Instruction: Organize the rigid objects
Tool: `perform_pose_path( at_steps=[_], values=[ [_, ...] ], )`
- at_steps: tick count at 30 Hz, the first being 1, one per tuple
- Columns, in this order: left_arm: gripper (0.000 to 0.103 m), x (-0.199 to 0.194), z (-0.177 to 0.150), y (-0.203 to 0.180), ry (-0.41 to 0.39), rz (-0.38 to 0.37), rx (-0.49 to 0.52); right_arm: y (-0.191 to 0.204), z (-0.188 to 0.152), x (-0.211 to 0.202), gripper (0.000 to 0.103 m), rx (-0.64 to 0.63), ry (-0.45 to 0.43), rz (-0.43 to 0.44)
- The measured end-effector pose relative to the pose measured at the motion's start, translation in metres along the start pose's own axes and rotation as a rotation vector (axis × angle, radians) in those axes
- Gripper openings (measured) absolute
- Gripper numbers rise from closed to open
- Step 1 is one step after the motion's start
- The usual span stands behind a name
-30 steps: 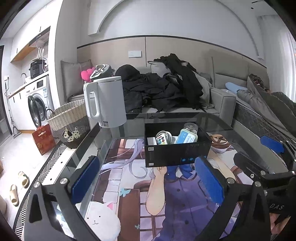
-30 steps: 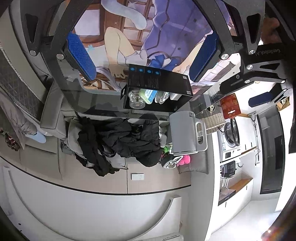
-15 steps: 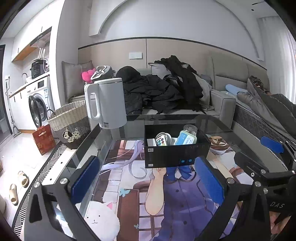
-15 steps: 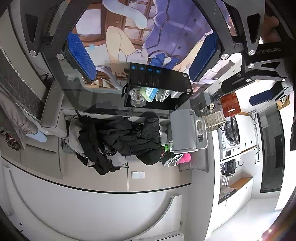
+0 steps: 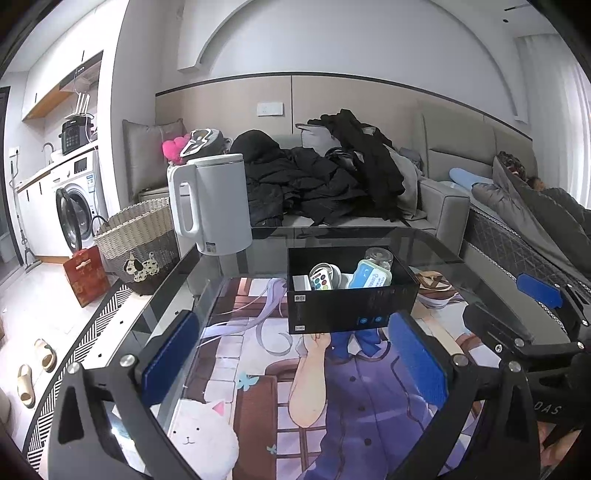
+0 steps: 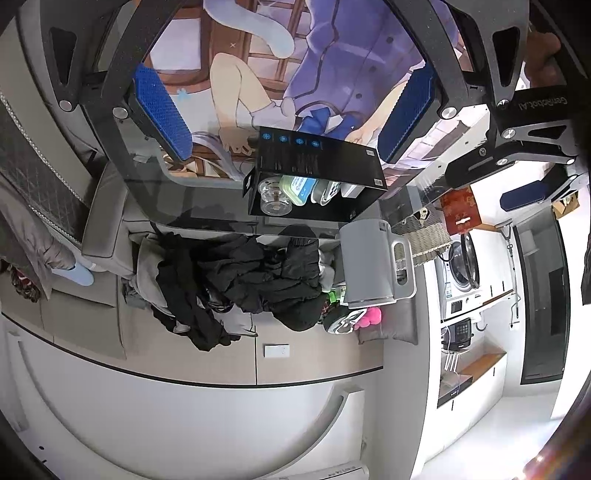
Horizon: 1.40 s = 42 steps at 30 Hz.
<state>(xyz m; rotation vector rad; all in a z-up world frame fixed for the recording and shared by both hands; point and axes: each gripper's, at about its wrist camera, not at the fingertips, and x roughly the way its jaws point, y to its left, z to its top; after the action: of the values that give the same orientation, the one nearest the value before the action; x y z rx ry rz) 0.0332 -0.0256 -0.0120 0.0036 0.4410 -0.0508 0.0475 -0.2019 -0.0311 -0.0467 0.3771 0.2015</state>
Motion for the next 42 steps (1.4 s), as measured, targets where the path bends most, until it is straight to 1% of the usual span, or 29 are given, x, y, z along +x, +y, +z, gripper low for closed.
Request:
perform_pose_path(
  at_steps=[11, 42],
  values=[
    [0.103, -0.0005, -0.002, -0.0027, -0.008, 0.006, 0.007, -0.0029, -0.0005, -0.0016, 0.102, 0.012, -0.005, -0.004],
    [0.103, 0.0002, 0.0022, 0.0022, 0.009, -0.01, -0.004, -0.0031, 0.0003, -0.0023, 0.102, 0.007, -0.002, -0.005]
  ],
)
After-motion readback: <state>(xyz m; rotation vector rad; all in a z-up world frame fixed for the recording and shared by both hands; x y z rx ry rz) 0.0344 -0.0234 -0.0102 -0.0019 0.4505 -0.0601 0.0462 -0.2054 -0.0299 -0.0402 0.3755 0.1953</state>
